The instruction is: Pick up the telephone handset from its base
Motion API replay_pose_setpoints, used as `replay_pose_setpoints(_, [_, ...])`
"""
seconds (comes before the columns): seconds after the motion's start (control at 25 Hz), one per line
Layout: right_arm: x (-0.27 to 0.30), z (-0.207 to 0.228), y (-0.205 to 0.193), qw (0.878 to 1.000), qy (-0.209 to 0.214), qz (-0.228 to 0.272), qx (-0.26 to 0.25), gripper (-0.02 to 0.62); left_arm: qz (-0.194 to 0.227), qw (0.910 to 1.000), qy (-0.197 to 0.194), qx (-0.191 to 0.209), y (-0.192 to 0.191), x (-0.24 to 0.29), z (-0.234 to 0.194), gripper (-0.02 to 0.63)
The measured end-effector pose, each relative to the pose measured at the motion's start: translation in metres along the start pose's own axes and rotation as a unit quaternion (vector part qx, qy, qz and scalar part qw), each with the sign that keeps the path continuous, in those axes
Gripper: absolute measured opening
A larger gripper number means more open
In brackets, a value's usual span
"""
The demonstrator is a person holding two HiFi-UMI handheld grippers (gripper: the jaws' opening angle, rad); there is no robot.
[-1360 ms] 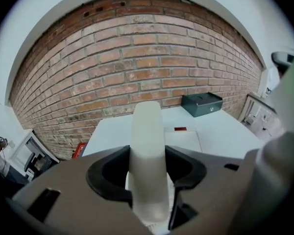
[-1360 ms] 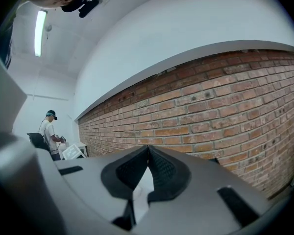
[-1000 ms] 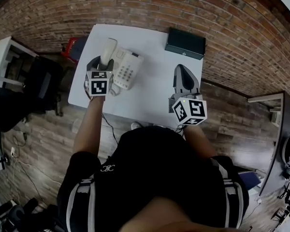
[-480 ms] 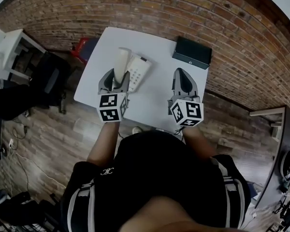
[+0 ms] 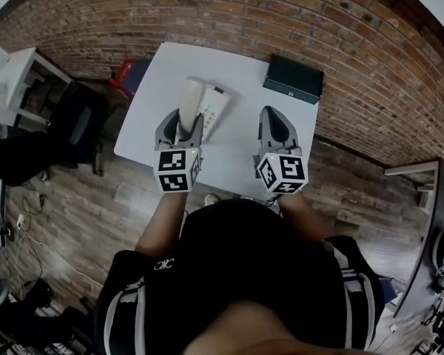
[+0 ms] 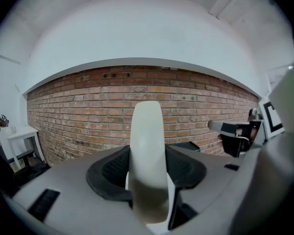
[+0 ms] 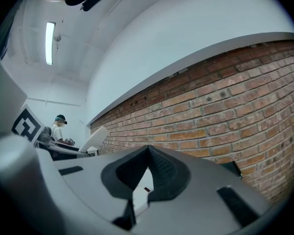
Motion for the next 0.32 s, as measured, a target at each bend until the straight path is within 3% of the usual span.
replay_pose_setpoints(0.32, [-0.0022,0.0021,0.0016,1.000,0.005,0.004,0.004,-0.002,-0.005,1.0000,0.000,0.000,-0.0008,-0.0006,0.0025,0.210])
Point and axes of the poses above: the fingertips, and each gripper's own axes: x forward along the fingers, z to its right, y out of its top, the point moved 4 cm from there along -x, backward along the fingers, and after that the axes turned 9 degrees about z, right-handed, at the moved point
